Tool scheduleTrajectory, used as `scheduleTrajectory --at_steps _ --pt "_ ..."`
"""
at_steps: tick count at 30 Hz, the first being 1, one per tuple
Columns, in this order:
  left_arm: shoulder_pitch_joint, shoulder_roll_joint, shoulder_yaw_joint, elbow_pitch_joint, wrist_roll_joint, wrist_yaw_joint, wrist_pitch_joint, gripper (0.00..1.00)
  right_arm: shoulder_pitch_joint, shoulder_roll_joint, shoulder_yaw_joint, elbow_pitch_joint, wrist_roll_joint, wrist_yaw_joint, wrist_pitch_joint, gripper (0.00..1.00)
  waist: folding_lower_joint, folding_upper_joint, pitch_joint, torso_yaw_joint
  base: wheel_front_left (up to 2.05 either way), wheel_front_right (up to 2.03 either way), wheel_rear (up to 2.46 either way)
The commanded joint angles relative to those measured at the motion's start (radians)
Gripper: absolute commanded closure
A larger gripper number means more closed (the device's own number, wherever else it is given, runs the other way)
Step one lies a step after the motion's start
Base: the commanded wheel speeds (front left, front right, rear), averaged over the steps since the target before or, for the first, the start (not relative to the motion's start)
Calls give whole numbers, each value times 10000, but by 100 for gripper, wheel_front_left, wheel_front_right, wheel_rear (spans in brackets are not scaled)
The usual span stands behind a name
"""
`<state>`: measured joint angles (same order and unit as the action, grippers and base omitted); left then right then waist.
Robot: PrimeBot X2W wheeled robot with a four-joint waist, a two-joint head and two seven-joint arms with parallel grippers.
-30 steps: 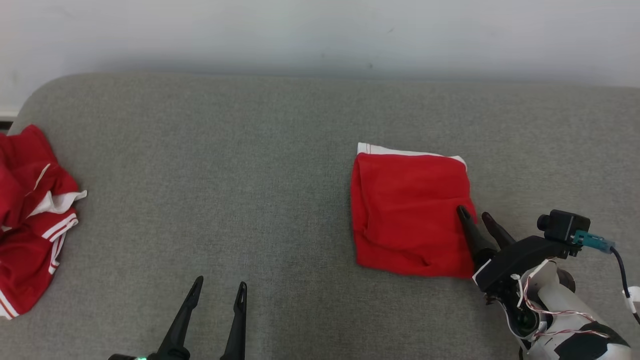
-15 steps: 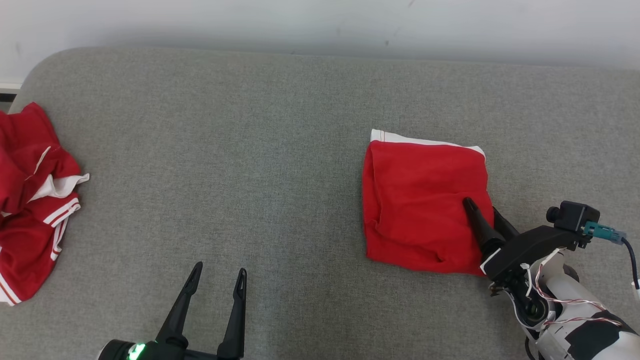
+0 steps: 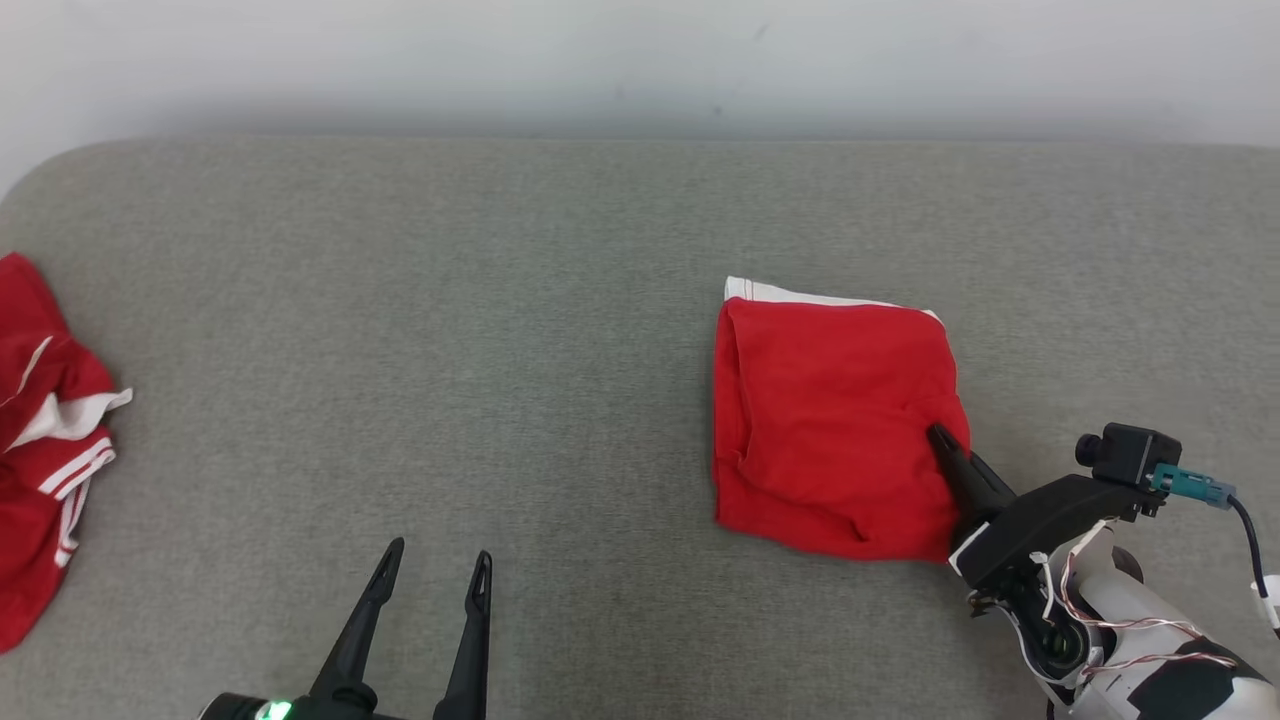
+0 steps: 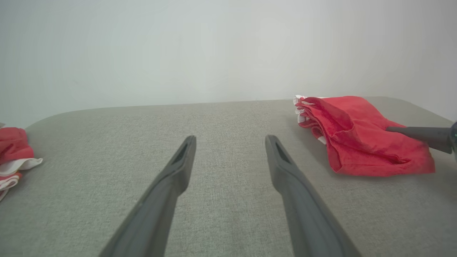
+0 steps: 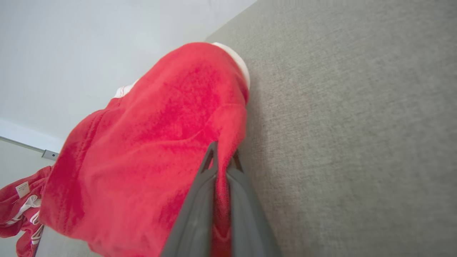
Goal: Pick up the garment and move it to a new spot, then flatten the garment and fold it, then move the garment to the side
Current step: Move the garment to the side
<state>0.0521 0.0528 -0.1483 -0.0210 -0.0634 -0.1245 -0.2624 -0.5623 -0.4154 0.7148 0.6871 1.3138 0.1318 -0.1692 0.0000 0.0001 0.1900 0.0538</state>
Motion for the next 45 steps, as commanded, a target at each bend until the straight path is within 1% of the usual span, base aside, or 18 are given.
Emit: scheduleTrajectory --at_steps 1,5,6,13,20,25,28,32,35,40,45 --pt "110 59 27 -81 24 -64 -19 0 7 -134 147 -22 65 -24 -108 100 0 -1 -67 -476 0 0 0" --pt "140 173 16 -156 60 -75 -19 0 -138 -320 441 -34 -2 -24 -339 100 0 -1 50 -1067 0 0 0" --pt "140 173 16 -156 60 -75 -19 0 -138 -320 441 -34 -2 -24 -339 100 0 -1 50 -1067 0 0 0" --pt "45 440 53 -338 76 -53 -19 0 -369 -582 835 -44 -63 -24 -667 100 0 -1 368 -2281 0 0 0" --pt "-1 841 76 -499 129 -47 -19 0 -655 -648 1052 -120 -161 -24 -885 100 0 -1 751 -3432 0 0 0" --pt "-118 1199 -43 -670 172 -49 -19 0 -1078 -640 1354 -95 -459 -24 -937 100 0 -1 1146 -3943 0 0 0" --pt "-234 1499 -108 -820 154 -49 -19 0 -1567 -697 1463 -56 -691 -24 -962 100 0 -1 1534 -4079 0 0 0" --pt "-561 1874 -160 -1147 71 -49 -19 0 -2386 -843 1600 85 -1287 -24 -974 100 0 -1 2221 -4103 0 0 0" --pt "-798 2150 -232 -1482 8 -50 -19 0 -3050 -1045 1410 168 -1872 -24 -974 100 0 -1 2775 -4037 0 0 0" --pt "-1206 2577 -327 -2093 -113 -50 -19 0 -3742 -1366 708 439 -2898 -24 -975 100 0 -1 3614 -3881 0 0 0" --pt "-1465 2837 -305 -2557 -292 -51 -19 0 -4099 -1785 -378 953 -3700 -24 -976 100 0 -1 4177 -3743 0 0 0"
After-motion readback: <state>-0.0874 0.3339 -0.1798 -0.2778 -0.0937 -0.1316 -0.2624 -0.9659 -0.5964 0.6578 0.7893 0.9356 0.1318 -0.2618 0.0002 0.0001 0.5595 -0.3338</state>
